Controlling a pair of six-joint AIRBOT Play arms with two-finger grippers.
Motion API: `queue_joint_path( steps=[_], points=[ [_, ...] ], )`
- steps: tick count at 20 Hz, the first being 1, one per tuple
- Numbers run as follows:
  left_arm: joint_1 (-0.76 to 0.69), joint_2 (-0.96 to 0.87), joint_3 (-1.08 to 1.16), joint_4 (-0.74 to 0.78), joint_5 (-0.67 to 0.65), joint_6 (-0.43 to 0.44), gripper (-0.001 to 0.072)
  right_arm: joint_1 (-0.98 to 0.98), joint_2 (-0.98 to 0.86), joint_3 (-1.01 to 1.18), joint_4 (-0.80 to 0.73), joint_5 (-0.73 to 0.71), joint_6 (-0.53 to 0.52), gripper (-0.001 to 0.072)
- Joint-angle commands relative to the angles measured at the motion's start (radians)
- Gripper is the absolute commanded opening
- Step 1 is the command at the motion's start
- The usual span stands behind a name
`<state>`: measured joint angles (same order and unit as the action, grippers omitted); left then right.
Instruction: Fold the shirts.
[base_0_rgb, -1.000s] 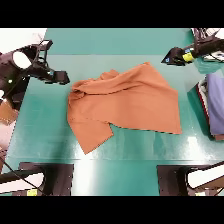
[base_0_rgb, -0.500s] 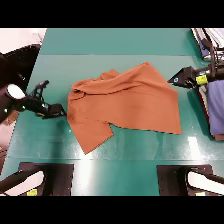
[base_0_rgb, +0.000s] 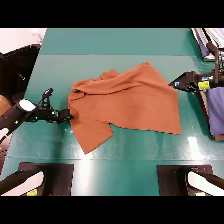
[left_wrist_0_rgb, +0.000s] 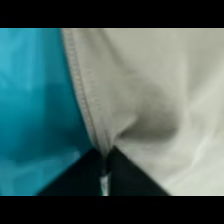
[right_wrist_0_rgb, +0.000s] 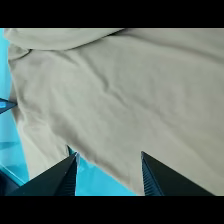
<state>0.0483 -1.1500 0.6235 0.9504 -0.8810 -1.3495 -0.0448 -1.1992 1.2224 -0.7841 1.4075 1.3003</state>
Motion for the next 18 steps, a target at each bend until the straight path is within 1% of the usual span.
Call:
queue_joint_path(
  steps=[1,2,4,5,7,8,10,12,14,16,17,18],
  points=[
    [-0.016,0.002,0.031,-0.029,0.022,-0.016,0.0025,-0.049,0.015,-0.033,-0.013,0.040,0.000,0.0450],
    [-0.016,0.003,0.065,-0.029,-0.009,-0.016,0.0025,-0.082,0.035,-0.073,-0.044,0.040,0.000,0.0450],
    [-0.017,0.023,0.129,-0.029,-0.053,-0.011,0.0025,-0.162,0.090,-0.189,-0.168,0.039,0.011,0.0450],
    [-0.016,0.034,0.156,-0.030,-0.061,-0.011,0.0025,-0.215,0.121,-0.259,-0.240,0.036,0.024,0.0450],
    [-0.017,0.051,0.193,-0.032,-0.071,-0.011,0.0025,-0.338,0.163,-0.392,-0.320,0.033,0.027,0.0452],
    [-0.016,0.058,0.200,-0.032,-0.071,-0.011,0.0025,-0.404,0.174,-0.452,-0.320,0.033,0.027,0.0458],
    [-0.018,0.057,0.200,-0.030,-0.070,-0.011,0.0026,-0.519,0.166,-0.553,-0.309,0.025,0.026,0.0513],
    [-0.018,0.057,0.200,-0.031,-0.071,-0.011,0.0026,-0.573,0.130,-0.623,-0.306,0.005,0.026,0.0510],
    [-0.018,0.057,0.200,-0.031,-0.071,-0.011,0.0025,-0.565,0.088,-0.666,-0.288,-0.040,0.026,0.0501],
    [-0.018,0.057,0.200,-0.031,-0.071,-0.011,0.0026,-0.520,0.051,-0.674,-0.233,-0.103,0.021,0.0499],
    [-0.018,0.057,0.200,-0.031,-0.072,-0.011,0.0026,-0.489,0.034,-0.666,-0.204,-0.134,0.018,0.0448],
    [-0.018,0.057,0.200,-0.031,-0.072,-0.011,0.0026,-0.456,0.021,-0.653,-0.183,-0.154,0.018,0.0433]
  ],
)
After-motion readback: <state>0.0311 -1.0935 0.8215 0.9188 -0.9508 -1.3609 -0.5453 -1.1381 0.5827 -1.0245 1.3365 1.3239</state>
